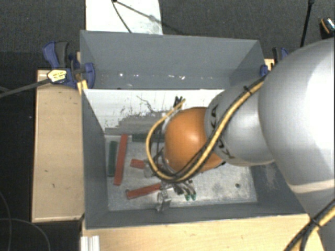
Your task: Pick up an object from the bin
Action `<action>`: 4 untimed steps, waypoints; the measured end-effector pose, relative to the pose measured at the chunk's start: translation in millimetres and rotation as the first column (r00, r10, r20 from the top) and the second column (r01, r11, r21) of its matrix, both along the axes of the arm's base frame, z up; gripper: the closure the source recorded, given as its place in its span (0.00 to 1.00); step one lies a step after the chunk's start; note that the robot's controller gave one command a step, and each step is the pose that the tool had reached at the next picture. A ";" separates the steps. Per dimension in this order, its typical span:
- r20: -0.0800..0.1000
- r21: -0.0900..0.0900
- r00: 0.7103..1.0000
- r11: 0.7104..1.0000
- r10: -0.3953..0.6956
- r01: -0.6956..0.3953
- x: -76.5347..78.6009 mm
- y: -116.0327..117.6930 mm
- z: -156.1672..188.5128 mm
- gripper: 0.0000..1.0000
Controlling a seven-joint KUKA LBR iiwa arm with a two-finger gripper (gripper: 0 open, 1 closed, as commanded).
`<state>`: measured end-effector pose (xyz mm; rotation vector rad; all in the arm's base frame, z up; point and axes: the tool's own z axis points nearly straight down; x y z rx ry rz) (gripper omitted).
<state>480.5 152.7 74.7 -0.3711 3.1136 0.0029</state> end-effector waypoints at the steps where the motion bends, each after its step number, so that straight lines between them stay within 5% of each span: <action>1: -0.003 0.000 1.000 1.000 -0.002 0.002 -1.2 0.1 -0.6 1.00; 2: -0.001 0.000 1.000 1.000 -0.003 0.003 -0.1 0.1 -0.1 0.00; 3: -0.003 0.000 1.000 1.000 -0.006 0.006 -1.3 0.1 -0.6 1.00; 4: 0.001 -0.001 0.997 0.997 0.082 -0.082 8.4 6.5 -3.2 1.00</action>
Offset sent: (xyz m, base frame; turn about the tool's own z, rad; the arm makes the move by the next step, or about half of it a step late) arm 0.0000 0.0000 0.0000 0.0000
